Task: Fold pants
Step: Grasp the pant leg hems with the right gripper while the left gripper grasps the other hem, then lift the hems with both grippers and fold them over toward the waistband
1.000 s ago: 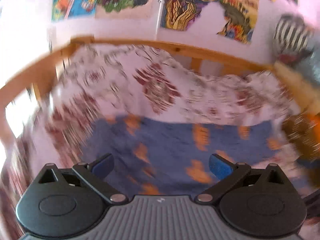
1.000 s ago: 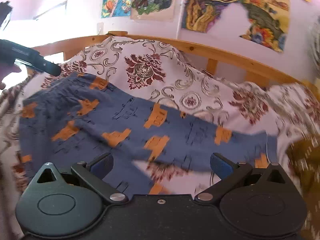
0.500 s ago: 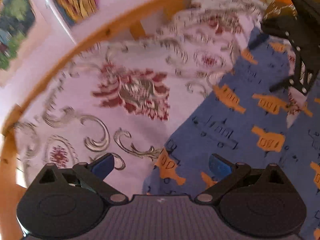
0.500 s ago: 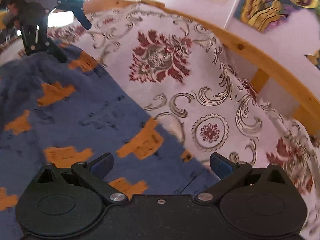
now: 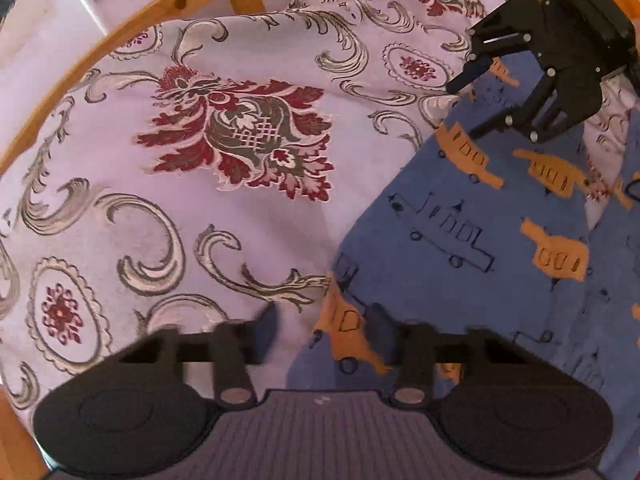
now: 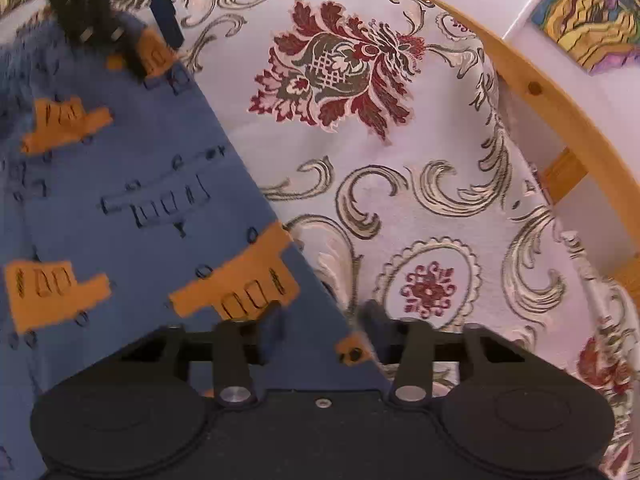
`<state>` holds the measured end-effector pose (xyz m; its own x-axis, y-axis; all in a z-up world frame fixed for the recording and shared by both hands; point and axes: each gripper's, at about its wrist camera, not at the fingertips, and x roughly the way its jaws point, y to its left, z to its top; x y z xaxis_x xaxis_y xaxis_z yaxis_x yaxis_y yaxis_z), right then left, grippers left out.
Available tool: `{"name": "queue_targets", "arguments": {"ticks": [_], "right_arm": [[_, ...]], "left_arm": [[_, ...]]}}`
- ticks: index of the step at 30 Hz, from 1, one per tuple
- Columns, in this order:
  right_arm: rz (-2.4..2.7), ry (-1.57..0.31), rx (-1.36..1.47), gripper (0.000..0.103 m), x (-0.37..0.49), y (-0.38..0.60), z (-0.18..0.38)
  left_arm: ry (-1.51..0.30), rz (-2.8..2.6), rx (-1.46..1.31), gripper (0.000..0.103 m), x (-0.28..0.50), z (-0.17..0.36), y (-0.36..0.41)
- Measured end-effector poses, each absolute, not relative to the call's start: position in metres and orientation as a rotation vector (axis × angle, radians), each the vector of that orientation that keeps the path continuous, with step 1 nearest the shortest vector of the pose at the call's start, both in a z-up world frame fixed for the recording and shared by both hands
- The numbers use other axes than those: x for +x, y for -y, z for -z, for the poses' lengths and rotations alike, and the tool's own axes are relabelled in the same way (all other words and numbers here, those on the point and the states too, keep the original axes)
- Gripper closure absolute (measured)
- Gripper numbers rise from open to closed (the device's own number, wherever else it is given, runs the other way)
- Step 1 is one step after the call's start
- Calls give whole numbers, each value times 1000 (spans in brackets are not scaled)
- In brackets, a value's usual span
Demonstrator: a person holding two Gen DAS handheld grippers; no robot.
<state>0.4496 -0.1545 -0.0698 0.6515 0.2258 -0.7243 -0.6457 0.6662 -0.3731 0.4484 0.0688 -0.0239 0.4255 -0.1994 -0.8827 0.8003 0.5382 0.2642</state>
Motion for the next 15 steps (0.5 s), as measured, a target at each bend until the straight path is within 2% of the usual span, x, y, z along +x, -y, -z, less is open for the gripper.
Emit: {"name": "queue_targets", "arguments": {"ticks": [2, 5, 8, 15], "right_arm": [[-518, -687, -699, 85, 447, 155, 71], [-521, -690, -711, 97, 443, 158, 68], [-519, -687, -708, 103, 436, 159, 64], [-474, -628, -690, 103, 402, 162, 46]], "left_arm": [[-928, 698, 775, 81, 449, 24, -70], [-913, 686, 785, 94, 445, 23, -72], [-874, 660, 798, 99, 436, 17, -71], [-754, 599, 820, 101, 408, -4, -66]]}}
